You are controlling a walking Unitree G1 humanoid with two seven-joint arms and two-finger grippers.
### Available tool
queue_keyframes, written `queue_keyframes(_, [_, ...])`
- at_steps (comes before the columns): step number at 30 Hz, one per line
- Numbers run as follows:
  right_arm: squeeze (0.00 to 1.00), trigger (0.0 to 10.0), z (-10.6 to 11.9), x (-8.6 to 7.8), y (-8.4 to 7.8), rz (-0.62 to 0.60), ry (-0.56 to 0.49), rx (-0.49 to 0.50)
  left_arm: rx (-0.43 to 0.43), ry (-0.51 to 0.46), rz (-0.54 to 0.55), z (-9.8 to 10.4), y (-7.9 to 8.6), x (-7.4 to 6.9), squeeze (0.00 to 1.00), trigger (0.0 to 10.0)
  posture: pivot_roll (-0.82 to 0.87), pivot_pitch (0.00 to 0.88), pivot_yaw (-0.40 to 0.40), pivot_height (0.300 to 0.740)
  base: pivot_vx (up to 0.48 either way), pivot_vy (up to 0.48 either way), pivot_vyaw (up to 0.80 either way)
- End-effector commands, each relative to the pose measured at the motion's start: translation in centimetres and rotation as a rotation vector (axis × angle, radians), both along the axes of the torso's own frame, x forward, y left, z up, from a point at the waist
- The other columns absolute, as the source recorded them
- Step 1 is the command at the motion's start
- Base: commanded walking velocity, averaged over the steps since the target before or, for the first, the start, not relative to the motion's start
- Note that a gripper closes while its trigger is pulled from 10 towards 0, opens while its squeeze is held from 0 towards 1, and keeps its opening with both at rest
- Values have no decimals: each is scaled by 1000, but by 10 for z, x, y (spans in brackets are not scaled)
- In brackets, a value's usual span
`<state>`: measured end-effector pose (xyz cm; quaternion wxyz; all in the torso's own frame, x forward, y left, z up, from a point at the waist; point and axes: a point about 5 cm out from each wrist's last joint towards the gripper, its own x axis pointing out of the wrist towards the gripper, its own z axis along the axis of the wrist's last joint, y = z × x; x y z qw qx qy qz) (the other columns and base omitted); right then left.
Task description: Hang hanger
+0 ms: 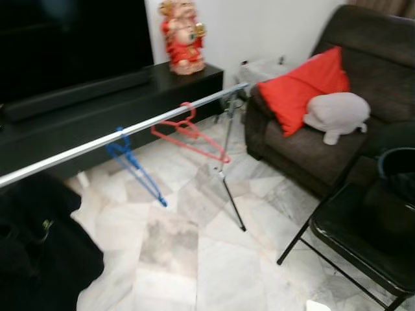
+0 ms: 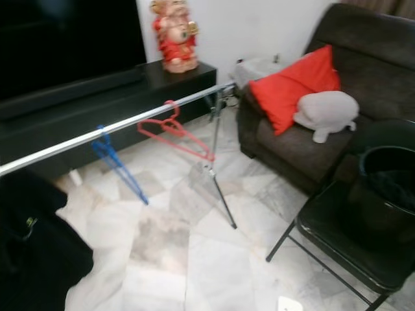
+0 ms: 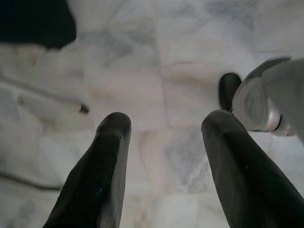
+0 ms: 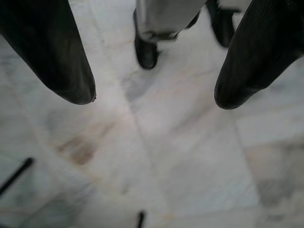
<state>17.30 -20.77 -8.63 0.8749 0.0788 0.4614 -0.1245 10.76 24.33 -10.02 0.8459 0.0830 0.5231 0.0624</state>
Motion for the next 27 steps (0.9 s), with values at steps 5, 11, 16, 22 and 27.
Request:
queue_keyframes(5, [0,10000,-2,-2,8,1,-2,19,7,13,0,-1,5,-8,0,10000,125,0,9,740,0,0,-738])
queue_keyframes(11, [0,10000,-5,-8,9,18,10,26,12,18,1,-1,4,-10,0,10000,140,0,-2,740,0,0,-740])
queue_keyframes(16, [0,10000,-5,-10,7,24,16,23,5,21,8,-2,3,-12,0,10000,139,0,-7,740,0,0,-738])
queue_keyframes(22, [0,10000,-5,-11,5,28,17,17,2,25,7,-3,2,-14,0,10000,144,0,-11,740,0,0,-738])
queue_keyframes(27, [0,10000,-6,-13,5,33,18,17,9,23,-3,-2,2,-14,0,10000,144,0,-10,740,0,0,-738])
